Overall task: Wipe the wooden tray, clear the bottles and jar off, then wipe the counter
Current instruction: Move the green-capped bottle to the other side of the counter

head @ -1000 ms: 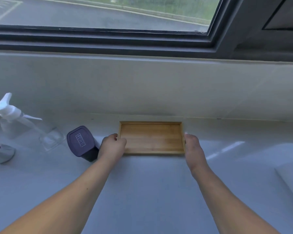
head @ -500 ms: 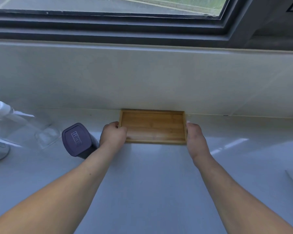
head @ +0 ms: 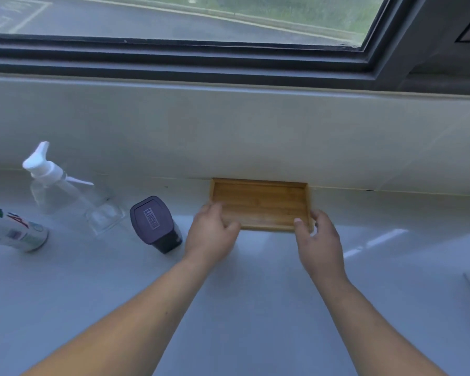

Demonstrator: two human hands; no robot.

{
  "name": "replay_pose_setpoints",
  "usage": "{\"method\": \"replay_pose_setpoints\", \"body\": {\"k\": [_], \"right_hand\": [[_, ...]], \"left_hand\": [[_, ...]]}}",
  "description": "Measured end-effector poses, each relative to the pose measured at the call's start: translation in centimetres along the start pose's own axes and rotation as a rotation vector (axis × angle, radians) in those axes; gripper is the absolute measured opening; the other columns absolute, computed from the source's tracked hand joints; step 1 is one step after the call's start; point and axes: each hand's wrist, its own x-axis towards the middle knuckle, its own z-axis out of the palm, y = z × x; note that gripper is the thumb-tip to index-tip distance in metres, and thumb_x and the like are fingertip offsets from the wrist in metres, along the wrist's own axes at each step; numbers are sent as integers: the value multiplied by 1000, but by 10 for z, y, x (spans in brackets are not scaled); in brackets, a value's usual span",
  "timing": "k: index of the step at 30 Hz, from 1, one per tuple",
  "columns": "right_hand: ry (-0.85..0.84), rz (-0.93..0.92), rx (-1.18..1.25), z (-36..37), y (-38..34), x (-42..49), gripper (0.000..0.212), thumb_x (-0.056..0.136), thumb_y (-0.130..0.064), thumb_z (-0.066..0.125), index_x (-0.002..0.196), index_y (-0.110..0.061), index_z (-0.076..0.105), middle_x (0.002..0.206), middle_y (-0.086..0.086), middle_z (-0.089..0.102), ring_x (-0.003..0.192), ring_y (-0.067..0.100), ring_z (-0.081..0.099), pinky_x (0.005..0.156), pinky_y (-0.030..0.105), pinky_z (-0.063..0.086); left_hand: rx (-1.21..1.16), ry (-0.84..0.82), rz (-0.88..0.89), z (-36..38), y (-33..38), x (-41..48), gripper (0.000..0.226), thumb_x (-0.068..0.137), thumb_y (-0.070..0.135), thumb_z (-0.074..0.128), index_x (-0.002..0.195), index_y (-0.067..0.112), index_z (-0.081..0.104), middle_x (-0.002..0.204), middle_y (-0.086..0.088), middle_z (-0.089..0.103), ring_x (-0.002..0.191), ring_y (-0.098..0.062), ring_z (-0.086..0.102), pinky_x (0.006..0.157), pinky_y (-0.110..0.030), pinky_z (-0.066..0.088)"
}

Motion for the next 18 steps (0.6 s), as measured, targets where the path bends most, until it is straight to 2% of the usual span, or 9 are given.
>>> {"method": "replay_pose_setpoints", "body": {"k": [3, 6, 9, 11, 14, 18], "right_hand": [[-34, -70, -14, 13, -12, -38, 50, 91, -52, 54, 135, -28, 58, 131, -7, 60, 122, 10, 49, 92, 32, 41], [-90, -82, 9, 35, -29, -83, 41, 86, -53, 52, 122, -36, 62, 120, -20, 59, 121, 7, 52, 97, 37, 48], [-139, -90, -7, 67, -44, -127, 24, 87, -48, 56, 108, -39, 63, 111, -24, 62, 113, 5, 56, 95, 38, 51], [-165, -98, -17, 92, -57, -157, 23, 84, -51, 54, 98, -37, 66, 104, -22, 65, 107, 3, 58, 89, 33, 50], [-209, -105, -5, 136, -87, -201, 26, 80, -54, 51, 91, -37, 68, 98, -21, 68, 103, 0, 59, 82, 25, 45], [-321, -52, 72, 202, -142, -250, 17, 86, -49, 56, 92, -38, 69, 99, -20, 71, 99, -2, 61, 79, 22, 47]], "left_hand": [[-92, -48, 62, -9, -9, -38, 39, 87, 50, 53, 121, 37, 64, 121, 20, 65, 94, 1, 60, 83, -28, 50], [-100, -42, 111, -31, -29, -70, 20, 86, 53, 50, 98, 44, 64, 95, 31, 65, 82, 7, 60, 68, -28, 53], [-79, -9, 186, -61, -64, -98, 15, 86, 52, 49, 86, 41, 60, 90, 30, 63, 77, 2, 61, 59, -26, 50], [-77, 17, 190, -86, -98, -113, 18, 87, 51, 49, 81, 37, 59, 84, 25, 64, 74, -1, 60, 58, -27, 48], [-70, 80, 136, -135, -159, -123, 28, 86, 53, 48, 76, 30, 61, 78, 18, 65, 74, -4, 60, 62, -32, 50], [-59, 226, -32, -217, -243, -124, 32, 85, 64, 47, 72, 36, 58, 78, 21, 65, 71, 0, 59, 55, -25, 39]]}}
